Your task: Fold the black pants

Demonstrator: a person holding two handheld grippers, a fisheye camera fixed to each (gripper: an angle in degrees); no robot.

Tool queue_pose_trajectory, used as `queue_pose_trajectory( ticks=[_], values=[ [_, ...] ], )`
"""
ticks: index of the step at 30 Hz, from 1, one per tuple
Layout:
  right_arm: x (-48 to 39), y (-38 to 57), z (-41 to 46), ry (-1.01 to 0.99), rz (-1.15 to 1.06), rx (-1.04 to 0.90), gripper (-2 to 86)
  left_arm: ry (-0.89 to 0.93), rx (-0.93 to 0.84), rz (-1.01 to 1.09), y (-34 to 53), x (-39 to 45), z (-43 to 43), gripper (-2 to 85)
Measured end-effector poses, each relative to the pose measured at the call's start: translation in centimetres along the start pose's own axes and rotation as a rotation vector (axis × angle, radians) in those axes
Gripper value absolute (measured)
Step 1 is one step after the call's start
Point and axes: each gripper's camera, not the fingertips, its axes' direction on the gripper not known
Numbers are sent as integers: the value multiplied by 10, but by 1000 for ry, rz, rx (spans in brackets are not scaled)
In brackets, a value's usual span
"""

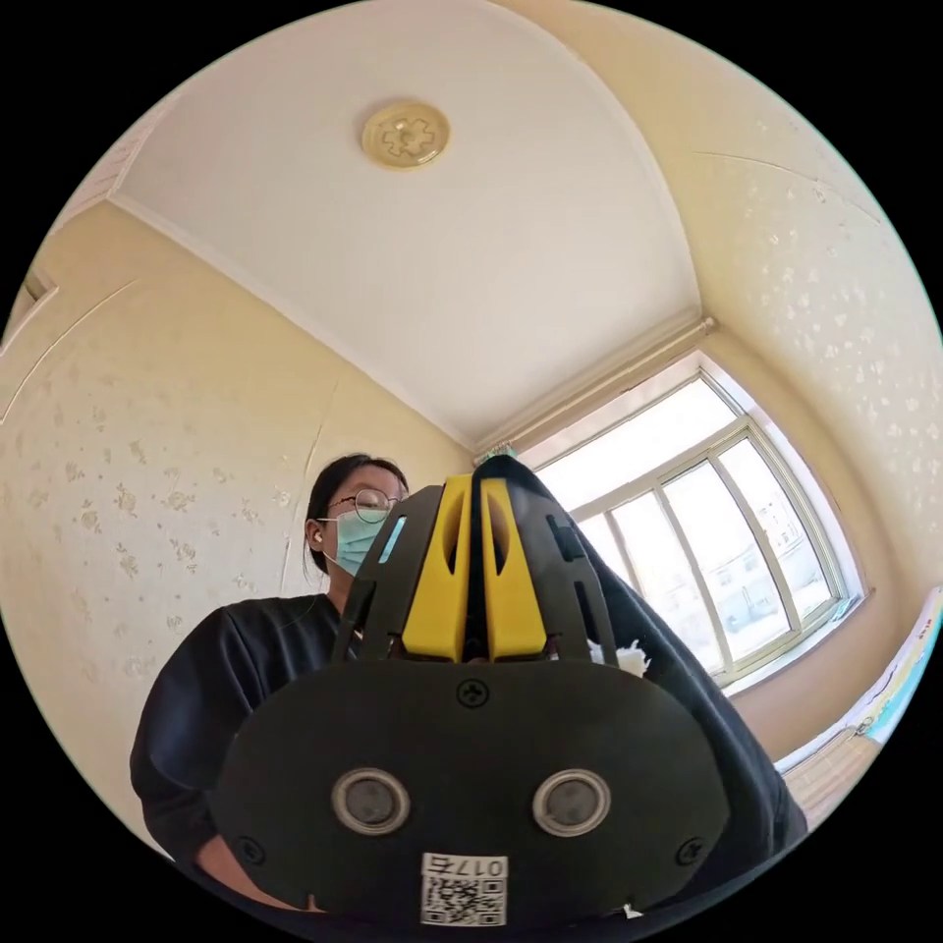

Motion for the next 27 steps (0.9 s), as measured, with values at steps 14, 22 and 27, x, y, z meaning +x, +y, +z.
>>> queue_pose_trajectory(
  ticks=[14,22,27],
  values=[
    [32,68,-56,-147,68,-127,14,729,-179,-973,-66,-106,87,187],
    [92,163,-63,-272,272,-193,15,672,-190,-1044,-76,-109,61,187],
    [116,216,-88,-388,363,-83,15,595,-199,-1052,-59,-113,58,149]
  ],
)
